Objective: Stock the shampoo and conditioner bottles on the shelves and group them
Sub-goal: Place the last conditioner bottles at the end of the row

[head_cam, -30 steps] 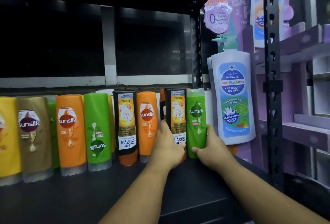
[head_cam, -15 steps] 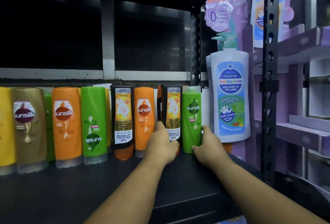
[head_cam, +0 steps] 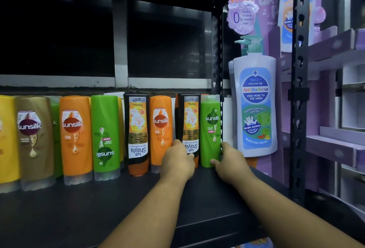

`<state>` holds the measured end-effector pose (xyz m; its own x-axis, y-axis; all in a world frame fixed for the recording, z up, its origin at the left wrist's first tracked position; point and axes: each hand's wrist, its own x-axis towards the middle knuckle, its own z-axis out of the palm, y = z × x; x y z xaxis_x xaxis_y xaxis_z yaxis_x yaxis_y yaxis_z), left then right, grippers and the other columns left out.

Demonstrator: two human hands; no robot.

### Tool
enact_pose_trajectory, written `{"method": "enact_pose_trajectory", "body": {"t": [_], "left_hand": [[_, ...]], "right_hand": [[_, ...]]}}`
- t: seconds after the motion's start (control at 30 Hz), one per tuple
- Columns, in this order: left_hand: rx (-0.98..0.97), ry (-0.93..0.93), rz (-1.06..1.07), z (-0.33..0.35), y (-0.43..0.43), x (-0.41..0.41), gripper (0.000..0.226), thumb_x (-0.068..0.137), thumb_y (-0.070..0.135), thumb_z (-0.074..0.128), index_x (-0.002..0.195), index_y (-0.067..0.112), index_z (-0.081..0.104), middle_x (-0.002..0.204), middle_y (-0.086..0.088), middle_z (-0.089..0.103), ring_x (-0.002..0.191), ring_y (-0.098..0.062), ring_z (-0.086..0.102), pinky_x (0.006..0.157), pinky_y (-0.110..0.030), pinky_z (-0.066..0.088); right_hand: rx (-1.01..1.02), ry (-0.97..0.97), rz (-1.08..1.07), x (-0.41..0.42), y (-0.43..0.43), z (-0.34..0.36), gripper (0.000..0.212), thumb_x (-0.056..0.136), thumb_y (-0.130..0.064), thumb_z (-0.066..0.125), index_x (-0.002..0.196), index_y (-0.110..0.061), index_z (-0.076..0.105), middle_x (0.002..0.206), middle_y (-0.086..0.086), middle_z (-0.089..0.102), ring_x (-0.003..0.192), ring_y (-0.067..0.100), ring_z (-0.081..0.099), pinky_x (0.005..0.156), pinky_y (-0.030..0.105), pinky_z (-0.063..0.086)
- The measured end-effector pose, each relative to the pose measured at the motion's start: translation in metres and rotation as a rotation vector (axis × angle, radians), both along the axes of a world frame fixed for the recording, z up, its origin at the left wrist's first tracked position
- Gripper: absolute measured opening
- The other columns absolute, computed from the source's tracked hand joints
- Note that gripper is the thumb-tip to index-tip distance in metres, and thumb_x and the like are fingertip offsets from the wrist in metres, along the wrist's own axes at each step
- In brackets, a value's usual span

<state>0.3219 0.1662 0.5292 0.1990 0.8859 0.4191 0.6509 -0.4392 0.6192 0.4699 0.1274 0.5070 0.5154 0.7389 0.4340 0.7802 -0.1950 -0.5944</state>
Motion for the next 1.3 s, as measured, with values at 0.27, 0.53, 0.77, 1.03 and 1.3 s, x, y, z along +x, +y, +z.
{"method": "enact_pose_trajectory", "body": {"t": [0.27,0.53,0.77,1.03,1.3], "left_hand": [[-0.013,0.006,0.04,0.0,0.002,0.001,0.029,0.102,0.032,0.063,0.121,0.011,0.059,0.123,-0.01,0.063,0.112,-0.03,0.062,0.076,-0.033,0.043],[-0.02,0.019,0.051,-0.001,0.006,-0.002,0.024,0.101,0.027,0.064,0.119,0.011,0.062,0.122,-0.01,0.064,0.112,-0.03,0.062,0.077,-0.032,0.046],[-0.007,0.009,0.072,0.0,0.008,-0.006,0.029,0.099,0.032,0.068,0.117,0.009,0.066,0.117,-0.01,0.066,0.108,-0.029,0.063,0.073,-0.031,0.044],[0.062,0.033,0.131,-0.003,0.014,-0.007,0.029,0.094,0.038,0.073,0.094,0.01,0.066,0.101,-0.009,0.068,0.083,-0.023,0.055,0.066,-0.031,0.042],[0.143,0.048,0.101,-0.002,0.007,-0.013,0.023,0.091,0.038,0.072,0.092,0.014,0.069,0.097,-0.005,0.069,0.092,-0.027,0.065,0.068,-0.031,0.046]], "right_hand": [[-0.076,-0.083,-0.034,0.0,0.005,0.0,0.038,0.094,-0.036,0.067,0.123,-0.014,0.053,0.122,0.009,0.066,0.114,0.032,0.062,0.096,0.039,0.052],[-0.119,-0.166,-0.041,0.0,0.008,0.001,0.029,0.099,-0.033,0.059,0.12,-0.012,0.052,0.113,0.01,0.065,0.106,0.031,0.061,0.091,0.038,0.053],[-0.106,-0.206,-0.093,-0.001,0.006,0.001,0.04,0.099,-0.043,0.057,0.126,-0.015,0.056,0.119,0.01,0.066,0.115,0.032,0.061,0.095,0.039,0.052],[-0.096,-0.306,-0.186,-0.003,0.005,-0.001,0.041,0.098,-0.051,0.055,0.119,-0.016,0.059,0.114,0.007,0.067,0.11,0.031,0.061,0.09,0.038,0.049],[0.088,-0.28,-0.043,-0.007,-0.002,0.004,0.021,0.091,-0.04,0.057,0.086,-0.02,0.059,0.087,0.0,0.064,0.085,0.025,0.059,0.072,0.033,0.048]]}}
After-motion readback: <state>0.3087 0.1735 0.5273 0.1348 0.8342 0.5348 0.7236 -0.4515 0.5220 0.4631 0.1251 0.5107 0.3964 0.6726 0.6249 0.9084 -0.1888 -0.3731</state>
